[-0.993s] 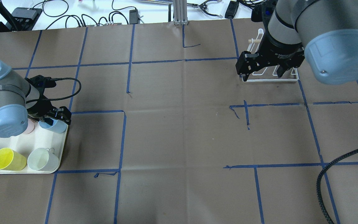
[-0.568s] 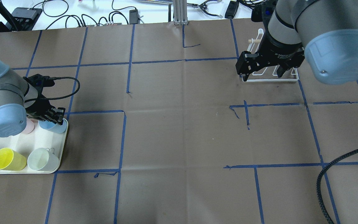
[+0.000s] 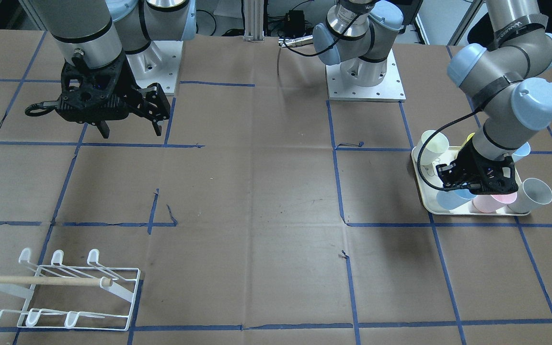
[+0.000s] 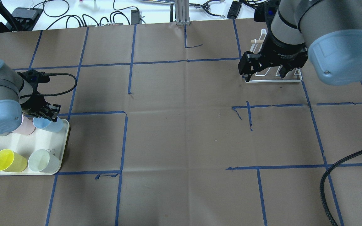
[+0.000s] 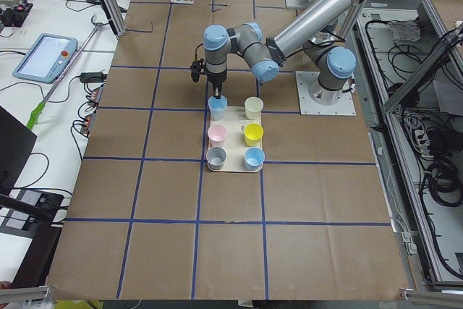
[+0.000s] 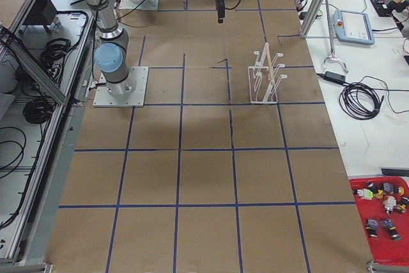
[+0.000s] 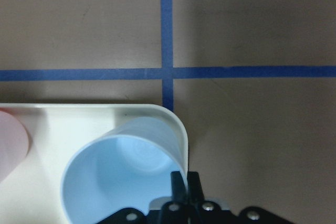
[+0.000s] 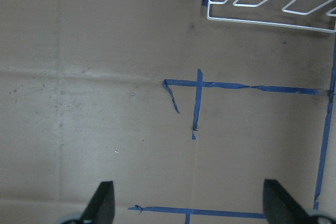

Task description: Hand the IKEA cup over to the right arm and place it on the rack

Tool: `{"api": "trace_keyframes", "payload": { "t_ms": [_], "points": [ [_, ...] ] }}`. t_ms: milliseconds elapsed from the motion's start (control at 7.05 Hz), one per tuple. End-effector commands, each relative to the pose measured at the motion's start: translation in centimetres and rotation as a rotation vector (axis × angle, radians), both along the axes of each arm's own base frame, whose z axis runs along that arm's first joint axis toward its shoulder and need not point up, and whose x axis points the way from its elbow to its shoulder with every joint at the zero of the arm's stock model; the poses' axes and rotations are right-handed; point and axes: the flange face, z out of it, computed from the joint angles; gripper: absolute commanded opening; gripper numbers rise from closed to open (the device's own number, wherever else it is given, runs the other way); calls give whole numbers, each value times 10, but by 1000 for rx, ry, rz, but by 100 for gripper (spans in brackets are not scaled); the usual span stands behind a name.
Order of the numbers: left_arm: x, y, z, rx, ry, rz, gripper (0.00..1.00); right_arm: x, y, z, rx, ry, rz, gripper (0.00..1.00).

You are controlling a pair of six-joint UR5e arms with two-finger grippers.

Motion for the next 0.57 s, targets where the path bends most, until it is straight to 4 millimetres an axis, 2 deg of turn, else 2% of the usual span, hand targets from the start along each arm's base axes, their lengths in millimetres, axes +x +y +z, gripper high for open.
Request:
{"api": "trace_keyframes", "payload": {
  "t_ms": [0,142,284,426],
  "points": [
    [5,-28,84,-3,12,-4,0,7,-11,1,-64,-72,1,100],
    [3,-41,119,-26,11,-21,0,12,-18,-14,-72,-122,-68,100],
    [-15,-44,147,-90,69,-53,0,17,-15,-28,-105,-188,-112,100],
    [-27,-45,159,-148,147,-64,0,22,-16,-31,-221,-247,-93,100]
  ]
}}
